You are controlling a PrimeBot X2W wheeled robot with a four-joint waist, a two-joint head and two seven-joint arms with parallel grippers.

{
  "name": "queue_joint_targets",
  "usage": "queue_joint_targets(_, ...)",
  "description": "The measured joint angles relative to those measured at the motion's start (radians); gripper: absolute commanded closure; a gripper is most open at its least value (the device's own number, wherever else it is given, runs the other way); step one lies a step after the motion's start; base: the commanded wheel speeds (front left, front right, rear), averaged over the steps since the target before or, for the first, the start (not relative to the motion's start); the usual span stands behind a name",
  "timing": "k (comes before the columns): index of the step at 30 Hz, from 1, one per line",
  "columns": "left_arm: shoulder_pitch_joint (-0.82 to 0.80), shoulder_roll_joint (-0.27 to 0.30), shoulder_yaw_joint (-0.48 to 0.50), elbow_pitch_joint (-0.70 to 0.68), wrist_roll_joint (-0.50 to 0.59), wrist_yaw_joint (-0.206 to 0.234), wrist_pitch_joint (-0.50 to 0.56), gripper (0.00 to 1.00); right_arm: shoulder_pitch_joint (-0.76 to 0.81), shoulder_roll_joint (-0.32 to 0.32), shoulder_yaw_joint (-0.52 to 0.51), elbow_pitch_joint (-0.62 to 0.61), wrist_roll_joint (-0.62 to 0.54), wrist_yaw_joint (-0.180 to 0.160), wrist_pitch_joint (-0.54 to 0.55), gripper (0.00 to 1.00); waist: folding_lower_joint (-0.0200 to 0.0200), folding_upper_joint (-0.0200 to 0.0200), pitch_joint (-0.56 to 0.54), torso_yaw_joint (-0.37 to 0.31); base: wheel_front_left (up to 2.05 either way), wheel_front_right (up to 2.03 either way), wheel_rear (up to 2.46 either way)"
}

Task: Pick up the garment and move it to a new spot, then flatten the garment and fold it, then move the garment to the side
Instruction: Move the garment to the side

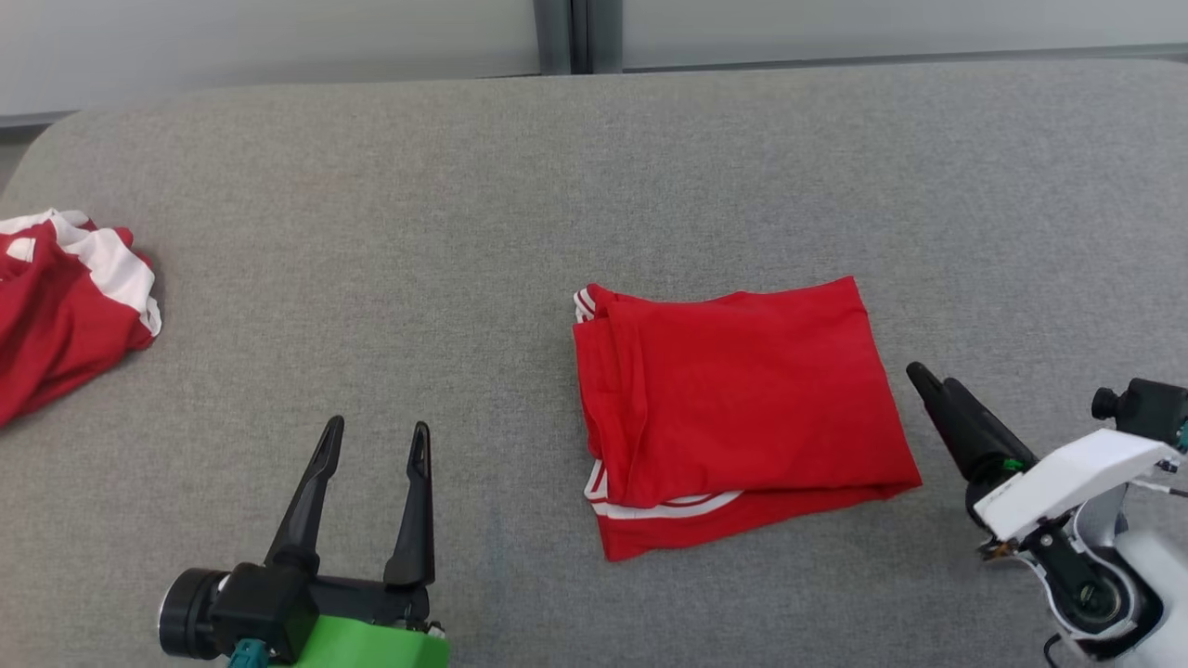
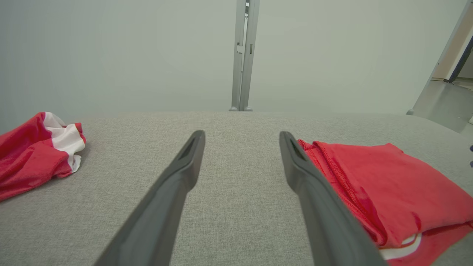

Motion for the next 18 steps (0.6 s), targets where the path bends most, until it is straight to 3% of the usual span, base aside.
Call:
queue_joint_targets(6,-0.030,0.000,-0.012,0.003,0.004,-0.010,0.000,0.00,-0.058,-0.042,0.007,0.042,0.148,0.000,0.097,0.00,0.0000,0.0000,0.046,0.020,0.00,0.00,0.00)
queue_joint_targets(15,-0.050,0.000,-0.017,0.010,0.005,-0.013,0.000,0.00,-0.101,-0.050,0.035,0.099,0.242,0.000,0.210,0.00,0.0000,0.0000,0.084,0.047,0.00,0.00,0.00)
queue_joint_targets(16,-0.053,0.000,-0.017,0.012,0.005,-0.013,0.000,0.00,-0.106,-0.050,0.038,0.099,0.244,0.000,0.215,0.22,0.0000,0.0000,0.088,0.049,0.00,0.00,0.00)
queue_joint_targets(17,-0.056,0.000,-0.017,0.013,0.005,-0.013,0.000,0.00,-0.110,-0.050,0.038,0.096,0.245,0.000,0.216,0.67,0.0000,0.0000,0.092,0.050,0.00,0.00,0.00)
queue_joint_targets(18,-0.057,0.000,-0.018,0.014,0.005,-0.013,0.000,0.00,-0.113,-0.050,0.037,0.092,0.245,0.000,0.216,1.00,0.0000,0.0000,0.094,0.051,0.00,0.00,0.00)
